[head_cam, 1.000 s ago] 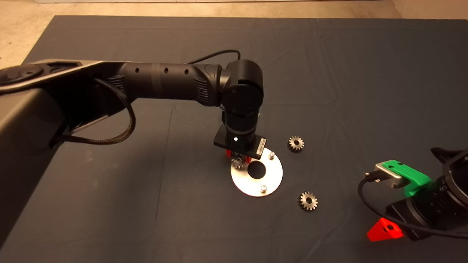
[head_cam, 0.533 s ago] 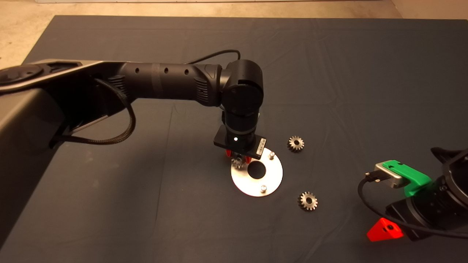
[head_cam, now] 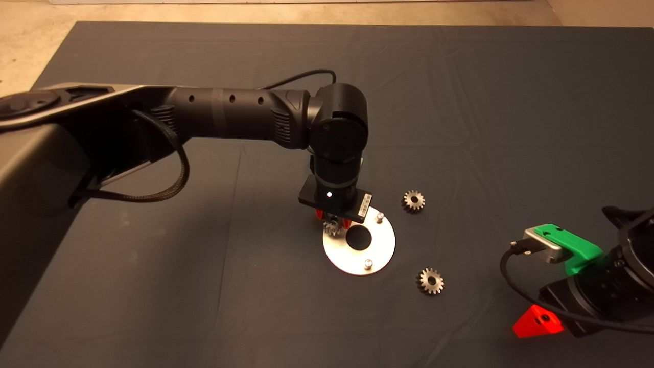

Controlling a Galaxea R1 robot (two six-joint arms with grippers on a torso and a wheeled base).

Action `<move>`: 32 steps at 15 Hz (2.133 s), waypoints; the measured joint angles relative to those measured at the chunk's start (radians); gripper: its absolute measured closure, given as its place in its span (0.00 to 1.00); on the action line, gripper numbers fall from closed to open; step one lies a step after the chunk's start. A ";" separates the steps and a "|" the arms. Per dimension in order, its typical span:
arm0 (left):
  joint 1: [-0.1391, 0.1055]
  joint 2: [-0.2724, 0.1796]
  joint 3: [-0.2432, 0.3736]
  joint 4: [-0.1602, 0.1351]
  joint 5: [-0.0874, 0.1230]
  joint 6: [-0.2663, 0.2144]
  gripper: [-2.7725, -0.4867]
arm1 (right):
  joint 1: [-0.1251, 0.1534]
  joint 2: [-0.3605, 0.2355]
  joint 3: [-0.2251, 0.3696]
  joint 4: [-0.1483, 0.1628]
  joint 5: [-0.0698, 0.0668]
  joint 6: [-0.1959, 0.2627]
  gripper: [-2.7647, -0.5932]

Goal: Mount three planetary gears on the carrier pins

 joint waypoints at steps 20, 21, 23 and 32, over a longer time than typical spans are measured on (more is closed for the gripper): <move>0.000 -0.024 0.034 0.004 -0.021 0.002 0.81 | 0.000 0.000 0.000 0.000 0.000 0.000 0.01; 0.000 -0.023 0.034 0.004 -0.021 0.001 0.81 | 0.000 0.000 0.000 0.000 0.000 0.000 0.01; 0.000 -0.018 0.034 0.004 -0.016 -0.002 0.81 | 0.000 0.000 0.000 0.000 0.000 0.000 0.01; -0.002 -0.011 0.031 0.003 -0.016 -0.001 0.81 | 0.000 0.000 0.000 0.000 0.000 0.000 0.01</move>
